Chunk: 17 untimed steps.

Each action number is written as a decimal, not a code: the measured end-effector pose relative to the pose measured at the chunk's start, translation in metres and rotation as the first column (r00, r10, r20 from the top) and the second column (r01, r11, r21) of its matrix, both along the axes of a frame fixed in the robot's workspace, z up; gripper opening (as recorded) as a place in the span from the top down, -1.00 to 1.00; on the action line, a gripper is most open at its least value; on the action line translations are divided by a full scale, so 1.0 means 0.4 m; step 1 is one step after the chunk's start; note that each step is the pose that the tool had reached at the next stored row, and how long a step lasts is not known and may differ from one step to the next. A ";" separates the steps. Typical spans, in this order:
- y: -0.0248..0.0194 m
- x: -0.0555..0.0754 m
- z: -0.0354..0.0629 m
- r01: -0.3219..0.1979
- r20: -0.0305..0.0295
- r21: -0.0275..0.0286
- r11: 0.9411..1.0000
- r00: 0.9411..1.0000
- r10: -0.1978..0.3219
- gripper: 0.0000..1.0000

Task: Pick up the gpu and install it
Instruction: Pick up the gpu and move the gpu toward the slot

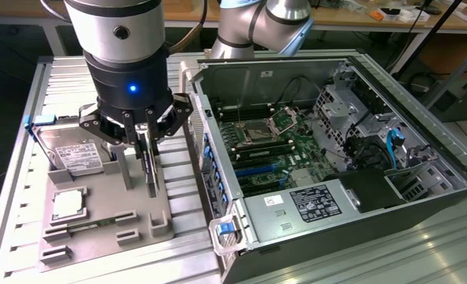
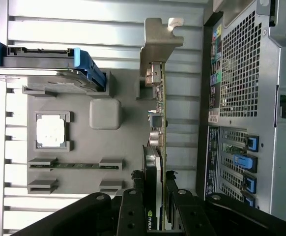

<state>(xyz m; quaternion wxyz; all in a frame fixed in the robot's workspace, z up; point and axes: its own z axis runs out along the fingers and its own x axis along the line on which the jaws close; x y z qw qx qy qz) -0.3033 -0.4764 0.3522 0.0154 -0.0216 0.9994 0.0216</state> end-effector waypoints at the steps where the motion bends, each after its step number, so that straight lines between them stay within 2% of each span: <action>1: 0.000 0.000 0.003 0.000 0.000 0.000 1.000 1.000 0.000 0.46; 17: 0.001 0.000 0.054 0.000 0.000 -0.001 1.000 1.000 0.000 0.46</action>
